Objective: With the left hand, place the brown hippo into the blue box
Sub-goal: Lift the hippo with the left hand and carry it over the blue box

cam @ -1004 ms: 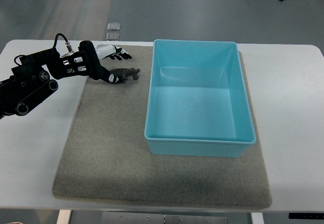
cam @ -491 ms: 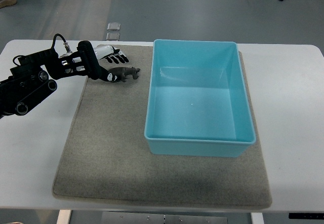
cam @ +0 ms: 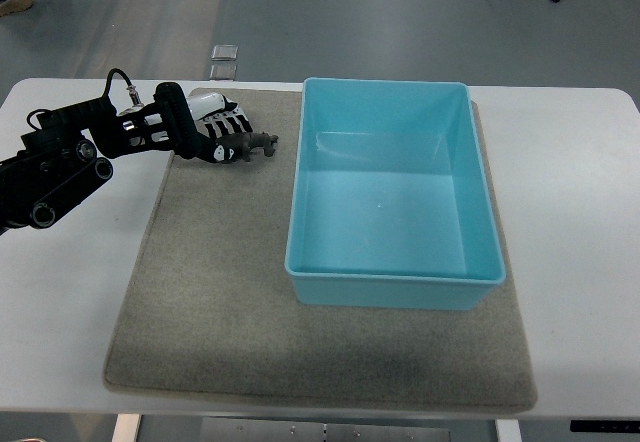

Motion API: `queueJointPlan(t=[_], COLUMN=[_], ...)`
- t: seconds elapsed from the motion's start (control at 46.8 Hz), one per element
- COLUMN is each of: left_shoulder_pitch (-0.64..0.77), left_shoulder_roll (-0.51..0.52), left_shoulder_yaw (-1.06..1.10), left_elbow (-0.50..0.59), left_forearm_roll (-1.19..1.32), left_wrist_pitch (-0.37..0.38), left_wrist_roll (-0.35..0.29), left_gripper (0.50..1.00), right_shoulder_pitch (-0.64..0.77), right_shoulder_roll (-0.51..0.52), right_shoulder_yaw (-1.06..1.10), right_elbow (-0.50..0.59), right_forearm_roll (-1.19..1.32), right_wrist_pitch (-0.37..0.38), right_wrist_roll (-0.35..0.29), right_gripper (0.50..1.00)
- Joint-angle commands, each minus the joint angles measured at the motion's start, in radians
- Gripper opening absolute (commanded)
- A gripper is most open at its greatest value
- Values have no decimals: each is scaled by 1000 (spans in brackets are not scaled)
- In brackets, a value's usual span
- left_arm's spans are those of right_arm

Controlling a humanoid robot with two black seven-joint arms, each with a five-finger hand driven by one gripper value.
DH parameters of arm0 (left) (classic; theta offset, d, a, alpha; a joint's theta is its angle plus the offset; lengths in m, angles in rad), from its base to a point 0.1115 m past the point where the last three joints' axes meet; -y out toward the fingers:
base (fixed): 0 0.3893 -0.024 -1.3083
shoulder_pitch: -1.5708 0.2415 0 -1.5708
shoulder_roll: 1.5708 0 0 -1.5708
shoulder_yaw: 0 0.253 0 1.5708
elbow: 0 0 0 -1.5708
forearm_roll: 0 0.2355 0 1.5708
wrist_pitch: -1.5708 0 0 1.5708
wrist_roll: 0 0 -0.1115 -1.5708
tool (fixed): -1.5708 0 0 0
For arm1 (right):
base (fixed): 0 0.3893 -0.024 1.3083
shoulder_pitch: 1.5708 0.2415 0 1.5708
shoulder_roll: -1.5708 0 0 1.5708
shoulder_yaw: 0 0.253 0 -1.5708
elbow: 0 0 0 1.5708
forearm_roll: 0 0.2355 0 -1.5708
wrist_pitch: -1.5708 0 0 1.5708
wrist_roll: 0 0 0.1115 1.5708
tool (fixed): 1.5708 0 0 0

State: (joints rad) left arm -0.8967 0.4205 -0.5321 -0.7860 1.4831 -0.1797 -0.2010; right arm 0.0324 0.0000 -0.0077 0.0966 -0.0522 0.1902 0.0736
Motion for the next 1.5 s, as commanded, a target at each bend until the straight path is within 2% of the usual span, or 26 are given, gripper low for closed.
queueJointPlan(t=[0.0, 0.192, 0.513, 0.79, 0.983, 1.217, 1.474], left_shoulder_pitch=[1, -2, -25, -116, -165, -188, -191], left_shoulder_roll=[0, 7, 44, 89, 96, 80, -29], left_shoulder_yaw=[6, 4, -66, -106, -108, -95, -59], left_elbow=[-7, -18, -122, -145, -220, -332, -351], left_forearm_roll=[-3, -17, -21, -21, -23, -24, -7], left_wrist_pitch=[-1, -9, -11, -21, -43, -99, -156], left_wrist_roll=[2, 0, -3, -1, 0, 0, 0], left_gripper=[500, 500, 500, 500, 500, 500, 500], right_shoulder_pitch=[0, 0, 0, 0, 0, 0, 0], right_shoulder_roll=[0, 0, 0, 0, 0, 0, 0], right_shoulder_yaw=[0, 0, 0, 0, 0, 0, 0], right_elbow=[0, 0, 0, 0, 0, 0, 0], right_forearm_roll=[0, 0, 0, 0, 0, 0, 0], right_wrist_pitch=[0, 0, 0, 0, 0, 0, 0], right_wrist_roll=[0, 0, 0, 0, 0, 0, 0], right_gripper=[936, 936, 936, 936, 936, 936, 936])
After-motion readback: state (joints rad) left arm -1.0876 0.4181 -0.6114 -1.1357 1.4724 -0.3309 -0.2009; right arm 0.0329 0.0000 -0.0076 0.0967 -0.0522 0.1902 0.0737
